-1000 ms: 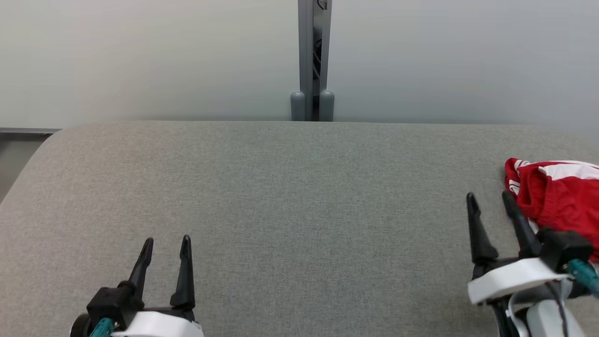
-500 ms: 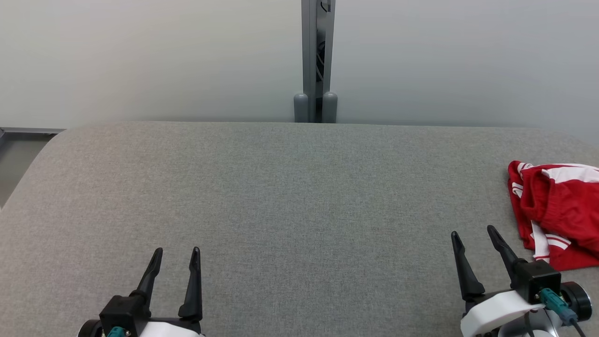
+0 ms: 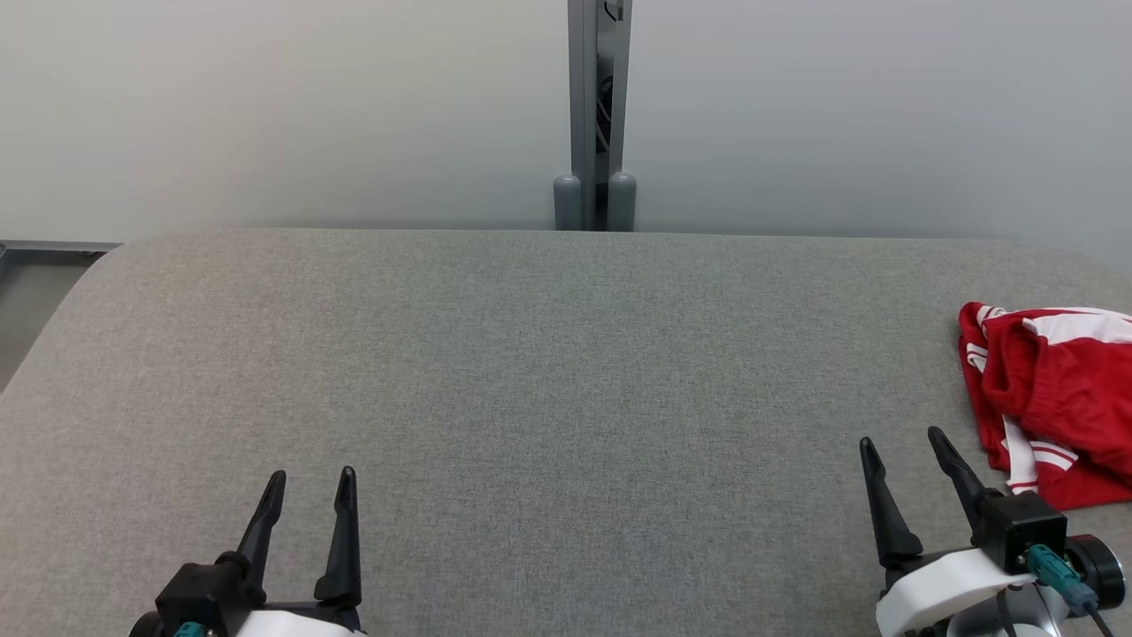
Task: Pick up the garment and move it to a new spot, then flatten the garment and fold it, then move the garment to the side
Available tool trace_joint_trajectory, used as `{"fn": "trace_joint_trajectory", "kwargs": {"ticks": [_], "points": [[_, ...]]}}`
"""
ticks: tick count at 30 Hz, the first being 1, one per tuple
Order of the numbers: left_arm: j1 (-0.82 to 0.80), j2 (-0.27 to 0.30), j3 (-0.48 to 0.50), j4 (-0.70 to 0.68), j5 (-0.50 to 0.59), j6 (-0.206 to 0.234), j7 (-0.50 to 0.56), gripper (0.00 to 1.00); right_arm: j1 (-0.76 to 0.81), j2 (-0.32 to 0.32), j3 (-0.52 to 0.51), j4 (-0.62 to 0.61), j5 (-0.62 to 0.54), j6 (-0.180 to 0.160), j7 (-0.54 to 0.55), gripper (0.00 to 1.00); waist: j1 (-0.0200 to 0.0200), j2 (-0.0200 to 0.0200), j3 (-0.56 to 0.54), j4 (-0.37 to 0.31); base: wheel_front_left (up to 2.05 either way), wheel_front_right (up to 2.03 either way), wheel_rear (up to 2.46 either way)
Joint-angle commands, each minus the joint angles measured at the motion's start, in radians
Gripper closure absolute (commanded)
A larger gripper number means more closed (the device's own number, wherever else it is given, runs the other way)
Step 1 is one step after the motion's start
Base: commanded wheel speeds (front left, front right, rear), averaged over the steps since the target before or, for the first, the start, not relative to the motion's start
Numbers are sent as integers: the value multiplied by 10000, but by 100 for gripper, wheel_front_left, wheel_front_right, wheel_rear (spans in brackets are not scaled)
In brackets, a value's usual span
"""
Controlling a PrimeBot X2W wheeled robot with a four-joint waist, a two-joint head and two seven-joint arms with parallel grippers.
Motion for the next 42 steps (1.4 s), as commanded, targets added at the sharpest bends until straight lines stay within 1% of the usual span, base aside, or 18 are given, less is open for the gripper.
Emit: {"fn": "trace_joint_trajectory", "kwargs": {"ticks": [1, 13, 42], "points": [[116, 36, 68, -9, -34, -40, -32, 0, -38, -49, -41, -71, -11, 2, -44, 0, 0, 0, 2, -1, 0, 0, 0], [54, 38, 192, 228, -237, -291, -32, 0, -12, -51, 5, -167, 107, 2, -44, 0, 0, 0, 8, -8, 0, 0, 0], [-58, 38, 319, 516, -555, -501, -32, 0, -58, -49, 45, -152, 92, 2, -45, 0, 0, 0, 15, 176, 0, 0, 0]]}}
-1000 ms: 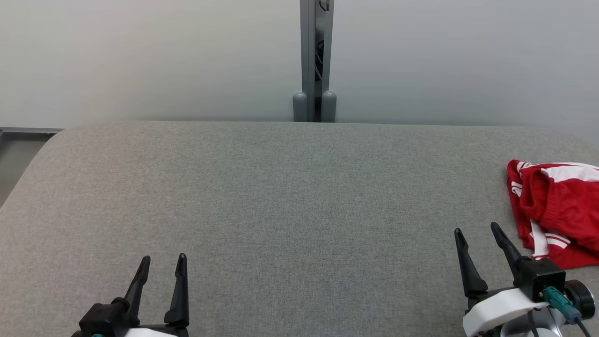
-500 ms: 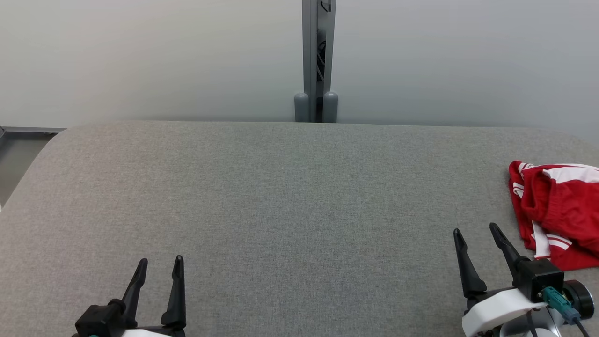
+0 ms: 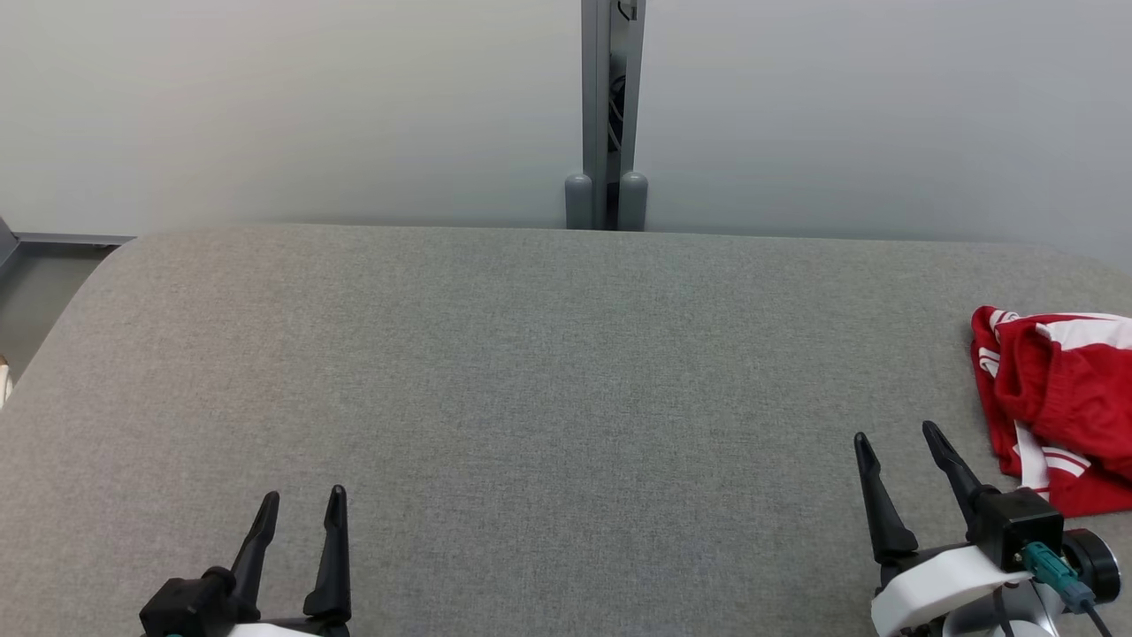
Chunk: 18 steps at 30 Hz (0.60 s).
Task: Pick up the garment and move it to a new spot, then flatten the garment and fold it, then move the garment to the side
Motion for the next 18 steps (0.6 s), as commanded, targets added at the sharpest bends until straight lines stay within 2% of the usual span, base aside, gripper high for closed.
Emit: {"fn": "trace_joint_trajectory", "kwargs": {"ticks": [1, 4, 5, 8, 18], "points": [[-147, 39, 9, 24, -73, -53, -32, 0, -39, -49, -39, -11, 60, 2, -45, 0, 0, -1, 4, 21, 0, 0, 0], [-143, 38, 29, 80, -134, -18, -32, 0, -39, -50, -49, -5, 150, 2, -45, 0, 0, -1, 7, 54, 0, 0, 0], [14, -2, 8, 80, -96, 1, 7, 100, 12, 6, 4, 20, 131, 0, 2, 100, 1, -1, 7, 53, 0, 0, 0], [155, -51, -17, 340, -172, 0, 62, 100, 141, 93, -6, 278, 211, 0, 84, 100, 0, -1, 8, 49, 0, 0, 0], [-220, -42, -206, 396, -1835, -67, 260, 100, -10, 76, -673, 209, 2015, 0, 912, 100, 0, -1, 27, -16, 0, 0, 0]]}}
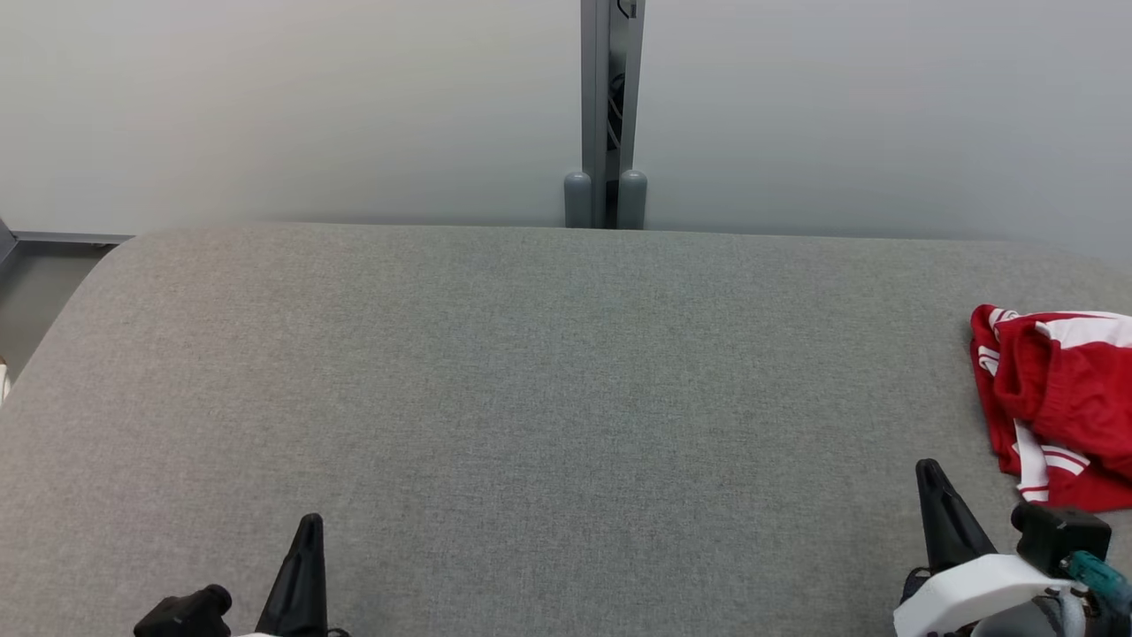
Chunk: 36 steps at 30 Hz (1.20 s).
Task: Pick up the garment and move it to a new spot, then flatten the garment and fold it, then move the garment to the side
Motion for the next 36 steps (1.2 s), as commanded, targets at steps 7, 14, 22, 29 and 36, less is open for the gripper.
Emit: {"fn": "trace_joint_trajectory", "kwargs": {"ticks": [7, 14, 22, 29, 36], "points": [[-623, 40, -158, -124, -1356, -104, 129, 100, -248, -73, -427, -358, 1541, 0, 528, 100, 0, -1, 15, -51, 0, 0, 0], [-864, 47, -289, -92, -2435, -151, 248, 100, -265, -85, -757, -486, 2768, 0, 974, 100, 0, -1, 30, -102, 0, 0, 0], [-1124, 54, -423, -58, -3568, -192, 378, 100, -304, -99, -1130, -591, 4044, 0, 1462, 100, 0, -1, 47, -159, 0, 0, 0], [-1327, 59, -533, -27, -4483, -233, 488, 100, -342, -110, -1436, -672, 5063, 1, 1862, 100, 0, -1, 62, -209, 0, 0, 0], [-1517, 64, -633, 0, -5325, -264, 585, 100, -374, -121, -1723, -750, 6012, 1, 2237, 100, 0, -1, 77, -259, 0, 0, 0]]}}
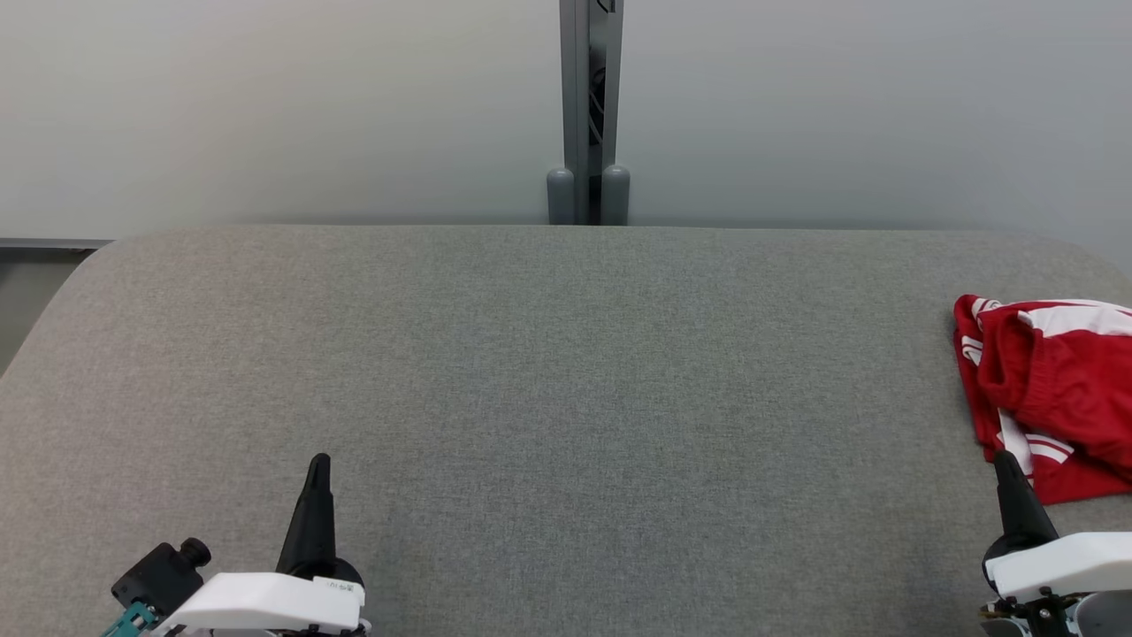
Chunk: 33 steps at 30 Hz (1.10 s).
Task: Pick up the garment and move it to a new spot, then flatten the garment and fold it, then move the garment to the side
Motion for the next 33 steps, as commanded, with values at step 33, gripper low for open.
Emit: {"fn": "trace_joint_trajectory", "kwargs": {"ticks": [33], "points": [[-1082, 65, -399, 29, -3481, -185, 401, 100, -396, -143, -1222, -448, 3907, 4, 1555, 100, 0, 0, 71, -239, 0, 0, 0]]}}
